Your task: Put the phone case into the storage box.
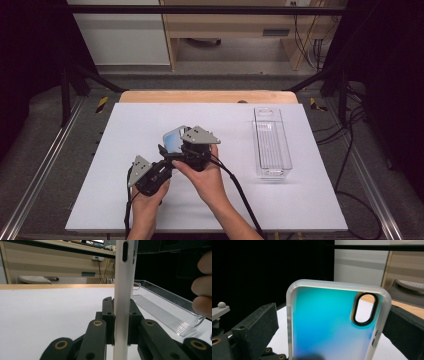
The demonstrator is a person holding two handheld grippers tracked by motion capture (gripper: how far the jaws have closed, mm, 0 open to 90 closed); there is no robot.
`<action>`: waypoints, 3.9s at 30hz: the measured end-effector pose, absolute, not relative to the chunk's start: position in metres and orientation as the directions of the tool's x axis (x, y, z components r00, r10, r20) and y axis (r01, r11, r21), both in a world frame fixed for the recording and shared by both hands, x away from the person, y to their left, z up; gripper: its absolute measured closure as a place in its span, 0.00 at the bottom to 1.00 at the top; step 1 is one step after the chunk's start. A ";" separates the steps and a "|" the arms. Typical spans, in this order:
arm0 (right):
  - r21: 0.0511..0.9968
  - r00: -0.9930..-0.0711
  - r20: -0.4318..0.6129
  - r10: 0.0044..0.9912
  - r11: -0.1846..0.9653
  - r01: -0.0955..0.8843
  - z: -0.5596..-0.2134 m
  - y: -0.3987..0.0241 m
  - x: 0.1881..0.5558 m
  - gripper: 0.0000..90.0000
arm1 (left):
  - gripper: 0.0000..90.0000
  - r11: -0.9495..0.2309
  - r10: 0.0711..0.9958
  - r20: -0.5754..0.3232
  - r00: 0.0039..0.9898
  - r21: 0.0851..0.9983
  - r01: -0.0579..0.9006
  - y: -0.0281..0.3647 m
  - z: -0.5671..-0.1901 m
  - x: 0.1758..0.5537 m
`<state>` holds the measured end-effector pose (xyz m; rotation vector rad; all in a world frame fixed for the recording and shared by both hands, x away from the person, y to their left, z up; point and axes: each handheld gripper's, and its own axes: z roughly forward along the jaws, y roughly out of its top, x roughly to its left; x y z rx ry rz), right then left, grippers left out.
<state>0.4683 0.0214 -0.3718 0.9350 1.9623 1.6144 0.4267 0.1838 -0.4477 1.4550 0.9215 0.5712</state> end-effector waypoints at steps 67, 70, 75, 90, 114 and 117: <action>0.892 -0.456 0.208 0.865 0.024 0.452 -0.340 -0.068 0.565 0.19 | 0.10 -0.114 0.868 -0.014 0.496 0.967 0.227 0.226 -0.449 0.407; 0.885 -0.445 0.208 0.871 0.026 0.465 -0.339 -0.072 0.572 0.19 | 0.08 -0.112 0.874 -0.005 0.486 0.971 0.210 0.232 -0.451 0.402; 0.891 -0.428 0.177 0.886 0.041 0.452 -0.333 -0.081 0.578 0.19 | 0.07 -0.108 0.879 -0.009 0.477 0.970 0.218 0.243 -0.459 0.400; 0.927 -0.372 0.119 0.920 0.031 0.373 -0.307 -0.123 0.577 0.19 | 0.05 -0.053 0.897 -0.049 0.438 0.975 0.217 0.261 -0.466 0.403; 0.962 -0.262 0.030 0.965 0.043 0.270 -0.303 -0.176 0.597 0.19 | 0.05 -0.044 0.899 -0.048 0.436 0.979 0.199 0.269 -0.468 0.403; 0.963 -0.247 0.033 0.968 0.035 0.266 -0.306 -0.180 0.599 0.19 | 0.05 -0.045 0.901 -0.045 0.432 0.980 0.195 0.270 -0.468 0.403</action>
